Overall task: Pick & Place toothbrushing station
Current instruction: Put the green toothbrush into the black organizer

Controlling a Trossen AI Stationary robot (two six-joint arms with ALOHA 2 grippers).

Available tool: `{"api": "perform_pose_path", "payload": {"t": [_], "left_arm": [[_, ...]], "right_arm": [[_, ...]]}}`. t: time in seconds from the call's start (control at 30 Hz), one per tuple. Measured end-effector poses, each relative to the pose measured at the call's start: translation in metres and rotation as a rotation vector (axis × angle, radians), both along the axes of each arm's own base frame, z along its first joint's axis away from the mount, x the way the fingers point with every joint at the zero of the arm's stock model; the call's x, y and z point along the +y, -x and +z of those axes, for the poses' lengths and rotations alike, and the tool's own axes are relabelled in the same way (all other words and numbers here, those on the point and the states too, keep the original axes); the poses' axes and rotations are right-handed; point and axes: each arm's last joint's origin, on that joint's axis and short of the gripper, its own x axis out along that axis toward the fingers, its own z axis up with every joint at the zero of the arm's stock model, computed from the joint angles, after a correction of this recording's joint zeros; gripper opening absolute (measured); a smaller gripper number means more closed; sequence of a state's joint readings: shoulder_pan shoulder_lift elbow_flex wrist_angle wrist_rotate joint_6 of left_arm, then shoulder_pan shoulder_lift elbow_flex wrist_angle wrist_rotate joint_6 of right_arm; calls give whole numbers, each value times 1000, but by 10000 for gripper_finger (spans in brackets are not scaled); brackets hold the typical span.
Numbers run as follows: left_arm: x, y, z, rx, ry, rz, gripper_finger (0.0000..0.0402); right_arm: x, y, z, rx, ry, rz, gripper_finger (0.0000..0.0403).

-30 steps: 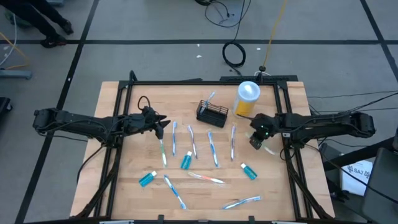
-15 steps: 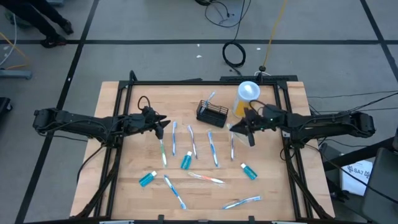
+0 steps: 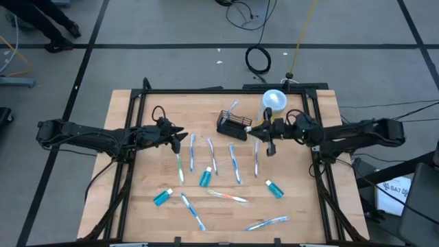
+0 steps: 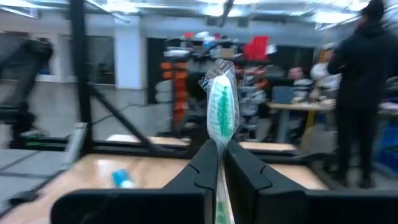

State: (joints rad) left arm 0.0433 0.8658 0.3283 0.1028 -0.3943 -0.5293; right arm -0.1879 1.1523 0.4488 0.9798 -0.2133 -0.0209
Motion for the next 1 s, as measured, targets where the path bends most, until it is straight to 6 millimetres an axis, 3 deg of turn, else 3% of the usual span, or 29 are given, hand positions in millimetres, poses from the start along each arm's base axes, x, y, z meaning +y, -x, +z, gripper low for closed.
{"api": "perform_pose_path", "payload": {"t": [0.33, 0.7, 1.0], "left_arm": [[0, 0, 0, 1, -1, 0, 179], [0, 0, 0, 3, -7, 6, 179], [0, 0, 0, 5, -7, 6, 179]], "right_arm": [[-15, -13, -7, -121, 265, -450, 10], [-25, -26, -37, -20, 213, -468, 10], [-27, -28, -44, 33, 125, -559, 12]]}}
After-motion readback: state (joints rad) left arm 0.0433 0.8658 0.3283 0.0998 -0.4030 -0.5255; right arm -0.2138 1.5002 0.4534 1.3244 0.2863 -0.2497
